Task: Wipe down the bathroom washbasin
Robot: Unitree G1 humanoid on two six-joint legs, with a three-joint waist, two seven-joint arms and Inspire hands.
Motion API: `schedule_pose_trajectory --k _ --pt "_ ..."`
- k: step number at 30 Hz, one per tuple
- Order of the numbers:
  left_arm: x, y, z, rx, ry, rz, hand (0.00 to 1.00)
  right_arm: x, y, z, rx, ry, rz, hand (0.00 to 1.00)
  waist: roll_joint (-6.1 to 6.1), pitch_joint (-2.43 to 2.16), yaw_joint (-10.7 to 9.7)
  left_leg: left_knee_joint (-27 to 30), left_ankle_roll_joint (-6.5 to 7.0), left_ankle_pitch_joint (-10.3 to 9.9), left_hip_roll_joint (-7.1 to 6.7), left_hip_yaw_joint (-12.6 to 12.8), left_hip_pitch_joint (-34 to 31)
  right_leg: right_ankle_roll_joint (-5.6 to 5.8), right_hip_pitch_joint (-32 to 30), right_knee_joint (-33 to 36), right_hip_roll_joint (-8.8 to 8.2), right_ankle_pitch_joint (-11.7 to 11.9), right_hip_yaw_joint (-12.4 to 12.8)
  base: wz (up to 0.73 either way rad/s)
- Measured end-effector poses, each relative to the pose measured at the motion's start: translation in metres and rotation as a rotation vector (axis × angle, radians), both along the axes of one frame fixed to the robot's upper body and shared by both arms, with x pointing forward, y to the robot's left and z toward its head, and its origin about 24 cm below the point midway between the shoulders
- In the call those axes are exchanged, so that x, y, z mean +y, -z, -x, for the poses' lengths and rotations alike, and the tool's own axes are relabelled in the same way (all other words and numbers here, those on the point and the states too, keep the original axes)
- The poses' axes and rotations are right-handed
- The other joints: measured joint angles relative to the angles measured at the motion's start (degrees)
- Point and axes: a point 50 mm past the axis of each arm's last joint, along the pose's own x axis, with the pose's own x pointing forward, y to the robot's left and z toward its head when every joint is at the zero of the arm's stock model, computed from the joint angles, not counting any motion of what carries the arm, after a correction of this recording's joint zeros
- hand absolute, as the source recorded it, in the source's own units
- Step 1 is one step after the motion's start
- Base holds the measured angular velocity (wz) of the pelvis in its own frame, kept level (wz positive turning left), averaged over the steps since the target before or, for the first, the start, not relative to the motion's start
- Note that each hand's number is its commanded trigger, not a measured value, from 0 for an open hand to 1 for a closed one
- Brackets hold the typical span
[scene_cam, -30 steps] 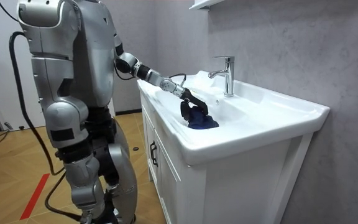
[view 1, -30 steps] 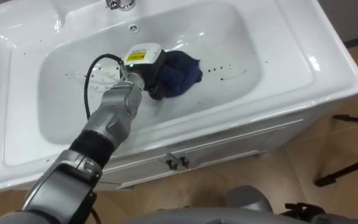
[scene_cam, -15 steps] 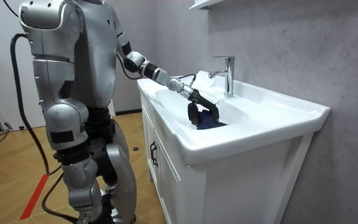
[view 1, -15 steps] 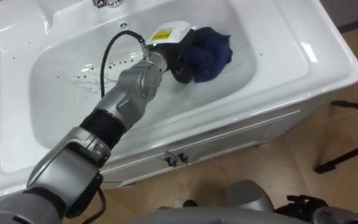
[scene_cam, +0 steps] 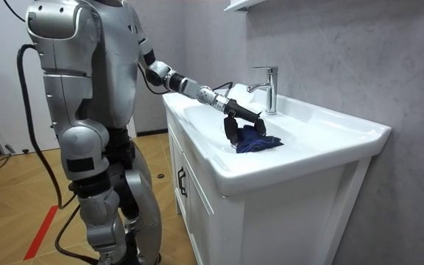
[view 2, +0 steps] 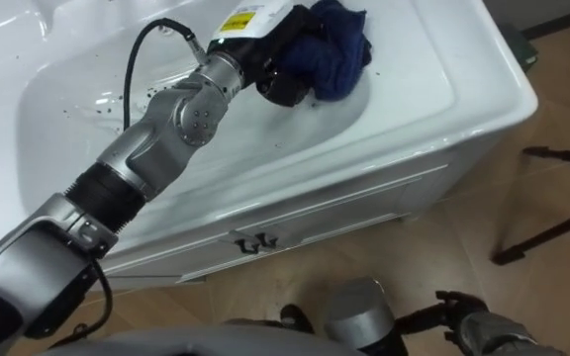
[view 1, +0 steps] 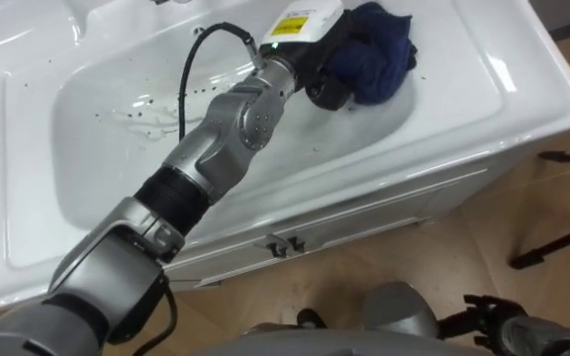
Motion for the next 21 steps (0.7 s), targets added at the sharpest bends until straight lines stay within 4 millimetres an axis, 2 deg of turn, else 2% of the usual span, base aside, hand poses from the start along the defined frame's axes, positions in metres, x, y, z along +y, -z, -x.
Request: schedule_pose_trajectory --k 7,14,21 --pt "-0.004 0.001 0.001 0.023 0.008 0.034 1.00 0.001 -0.001 -0.006 -0.042 0.077 -0.017 0.00 -0.04 0.02 0.03 0.01 0.11 0.06 -0.20 0.05 0.23 0.15 0.03 -0.03 -0.21 -0.09 -0.22 0.00" --pt "-0.002 0.008 0.002 0.028 0.003 0.022 1.00 0.002 0.000 -0.005 -0.041 0.084 -0.018 0.00 -0.27 0.18 0.06 -1.37 0.37 0.25 -0.37 0.15 1.50 0.15 0.66 -0.41 -0.13 -0.08 -0.20 0.00" --pt "0.015 0.040 0.008 0.092 -0.049 -0.035 1.00 0.003 -0.001 -0.010 -0.068 0.075 -0.019 0.00 -1.07 0.35 1.06 -1.73 0.39 0.28 -0.44 0.17 2.11 0.13 0.58 0.06 -0.16 -0.16 -0.02 -0.04"
